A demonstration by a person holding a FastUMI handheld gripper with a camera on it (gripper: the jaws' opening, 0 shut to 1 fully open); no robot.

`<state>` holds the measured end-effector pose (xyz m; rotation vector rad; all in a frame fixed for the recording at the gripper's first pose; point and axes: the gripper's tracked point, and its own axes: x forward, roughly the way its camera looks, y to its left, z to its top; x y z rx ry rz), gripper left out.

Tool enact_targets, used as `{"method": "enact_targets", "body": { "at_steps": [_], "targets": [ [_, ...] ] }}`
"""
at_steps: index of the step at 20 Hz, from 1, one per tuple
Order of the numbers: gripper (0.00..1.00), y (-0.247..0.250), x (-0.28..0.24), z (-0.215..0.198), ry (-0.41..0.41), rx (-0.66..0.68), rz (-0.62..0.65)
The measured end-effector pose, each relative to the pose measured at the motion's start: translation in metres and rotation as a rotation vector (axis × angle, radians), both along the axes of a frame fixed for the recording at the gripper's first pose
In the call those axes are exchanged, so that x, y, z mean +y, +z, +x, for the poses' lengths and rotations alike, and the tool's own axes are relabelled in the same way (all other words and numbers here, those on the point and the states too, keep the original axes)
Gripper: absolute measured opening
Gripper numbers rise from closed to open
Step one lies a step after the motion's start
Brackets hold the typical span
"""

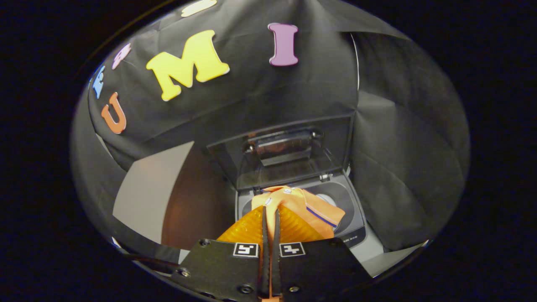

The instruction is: Put the clothes into the washing machine and then close the washing machine lid.

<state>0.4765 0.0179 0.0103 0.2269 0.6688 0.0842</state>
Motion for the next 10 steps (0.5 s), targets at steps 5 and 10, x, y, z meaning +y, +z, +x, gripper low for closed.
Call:
{"method": "enact_targets", "body": {
  "at_steps": [5,10],
  "targets": [
    [0.05,-0.053,-0.005,0.028,0.004,0.117,0.014],
    [0.06,-0.087,-0.018,0.059,-0.013,0.188,0.000]
  ]
}}
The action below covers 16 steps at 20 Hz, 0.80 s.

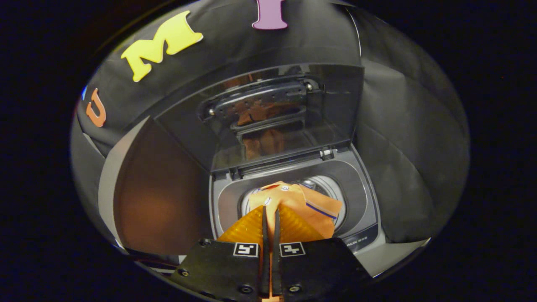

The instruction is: Put the clothes into the washing machine and then close the washing machine lid.

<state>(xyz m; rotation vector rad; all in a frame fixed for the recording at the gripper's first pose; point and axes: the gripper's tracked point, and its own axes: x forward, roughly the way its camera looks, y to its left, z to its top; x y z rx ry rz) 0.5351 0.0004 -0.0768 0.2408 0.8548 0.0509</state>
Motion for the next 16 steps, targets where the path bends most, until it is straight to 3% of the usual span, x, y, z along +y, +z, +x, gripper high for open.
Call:
{"method": "enact_targets", "body": {
  "at_steps": [10,16],
  "targets": [
    [0.05,-0.062,-0.009,0.021,-0.003,0.120,-0.044],
    [0.10,-0.070,-0.017,0.021,-0.028,0.118,-0.056]
  ]
}}
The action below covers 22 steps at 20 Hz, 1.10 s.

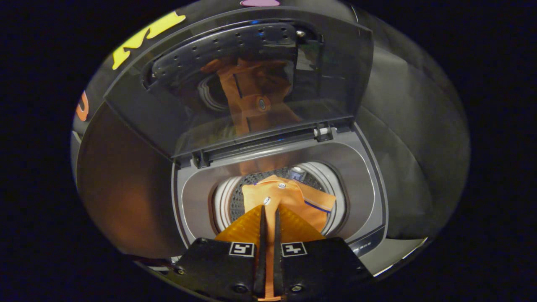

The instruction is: Put the clothes into the washing machine and then close the washing machine lid.

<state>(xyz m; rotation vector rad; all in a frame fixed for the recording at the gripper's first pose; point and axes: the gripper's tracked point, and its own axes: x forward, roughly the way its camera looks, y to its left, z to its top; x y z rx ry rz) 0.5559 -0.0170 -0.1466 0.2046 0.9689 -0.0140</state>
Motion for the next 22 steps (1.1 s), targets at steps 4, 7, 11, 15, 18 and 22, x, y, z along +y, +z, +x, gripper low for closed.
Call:
{"method": "enact_targets", "body": {
  "at_steps": [4,7,11,15,18,22],
  "targets": [
    [0.30,0.013,-0.008,0.009,0.024,-0.091,-0.079],
    [0.57,0.029,-0.003,0.010,0.055,-0.156,-0.125],
    [0.57,0.031,0.001,0.001,0.069,-0.168,-0.118],
    [0.57,0.033,-0.003,-0.006,0.082,-0.181,-0.130],
    [0.57,0.039,-0.007,-0.010,0.097,-0.200,-0.127],
    [0.57,0.061,-0.019,-0.010,0.129,-0.279,-0.191]
  ]
}}
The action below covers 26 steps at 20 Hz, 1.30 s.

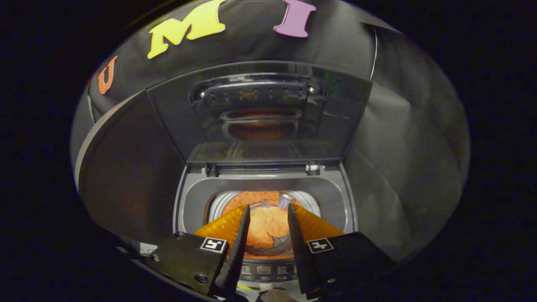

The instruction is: Put the clothes into the washing machine and then close the washing machine lid.

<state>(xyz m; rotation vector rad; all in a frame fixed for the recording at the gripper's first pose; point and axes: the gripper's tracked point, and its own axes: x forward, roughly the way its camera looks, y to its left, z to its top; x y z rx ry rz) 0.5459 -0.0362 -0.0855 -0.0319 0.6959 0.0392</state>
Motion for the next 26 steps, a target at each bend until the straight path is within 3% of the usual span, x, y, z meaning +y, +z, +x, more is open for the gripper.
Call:
{"method": "enact_targets", "body": {
  "at_steps": [13,26],
  "targets": [
    [0.57,0.119,0.009,0.023,0.062,-0.297,-0.034],
    [0.56,0.181,0.026,0.100,0.071,-0.345,0.045]
  ]
}}
